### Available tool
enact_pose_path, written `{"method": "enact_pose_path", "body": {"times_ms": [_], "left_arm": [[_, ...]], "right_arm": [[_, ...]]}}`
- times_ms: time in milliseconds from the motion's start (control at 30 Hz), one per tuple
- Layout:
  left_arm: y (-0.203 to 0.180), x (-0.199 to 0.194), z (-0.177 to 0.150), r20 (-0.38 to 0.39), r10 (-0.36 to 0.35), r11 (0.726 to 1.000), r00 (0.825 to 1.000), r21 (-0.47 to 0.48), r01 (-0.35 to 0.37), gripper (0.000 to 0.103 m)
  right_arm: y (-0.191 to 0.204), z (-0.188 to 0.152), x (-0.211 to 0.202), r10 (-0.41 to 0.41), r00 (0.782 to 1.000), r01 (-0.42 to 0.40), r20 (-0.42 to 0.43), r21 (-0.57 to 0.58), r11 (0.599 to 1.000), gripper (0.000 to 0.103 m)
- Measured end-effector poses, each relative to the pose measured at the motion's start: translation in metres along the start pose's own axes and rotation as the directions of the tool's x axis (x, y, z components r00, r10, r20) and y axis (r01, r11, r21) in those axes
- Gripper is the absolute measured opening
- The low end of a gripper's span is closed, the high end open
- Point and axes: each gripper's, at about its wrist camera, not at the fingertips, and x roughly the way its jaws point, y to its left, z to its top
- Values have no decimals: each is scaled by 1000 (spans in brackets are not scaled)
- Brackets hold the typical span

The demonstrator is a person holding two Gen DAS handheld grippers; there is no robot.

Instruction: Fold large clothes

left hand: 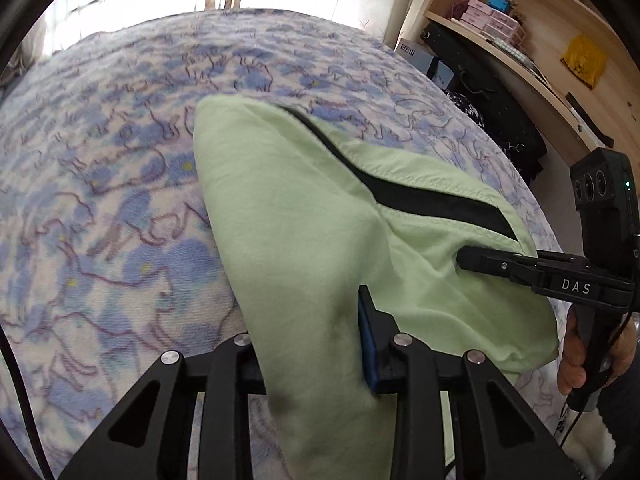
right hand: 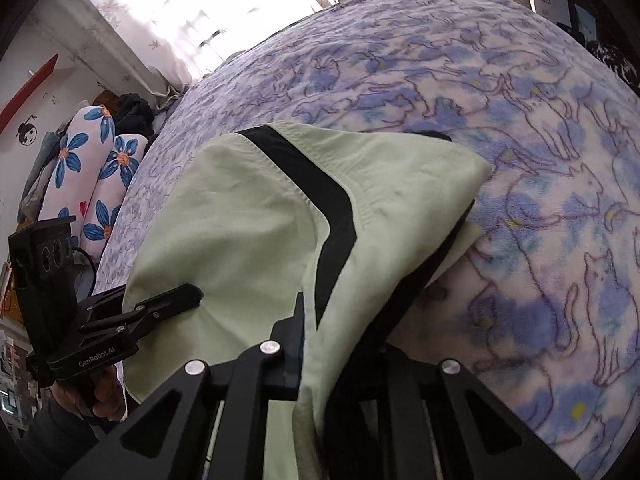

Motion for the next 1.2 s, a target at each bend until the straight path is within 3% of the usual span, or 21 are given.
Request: {"method": "enact_pose_path", "body": {"times_ms": [367,600,800,1033,1200], "left_arm": [[77,-115,-32,65,92,996,994,-15,-91,29],[163,-167,-27,103,185,982,977,-47,-181,29],[251,-174,26,120,214,976,969,-55,-209,29],[338,-137,111,127,255,967,959,-25,-254,30],[412,-98,155,133,279,960,951,-32,-278,33]], "right_arm": [[103,-14,9,107,994,-107,-1,-86,991,11],[177,17,50,176,984,-173,6,-156,973,11],[222,77,93,211,975,-198,67,-170,965,11],[246,155,160,242,957,-219,162,-148,964,11],[250,190,219,260,941,-233,216,-140,962,11]]}}
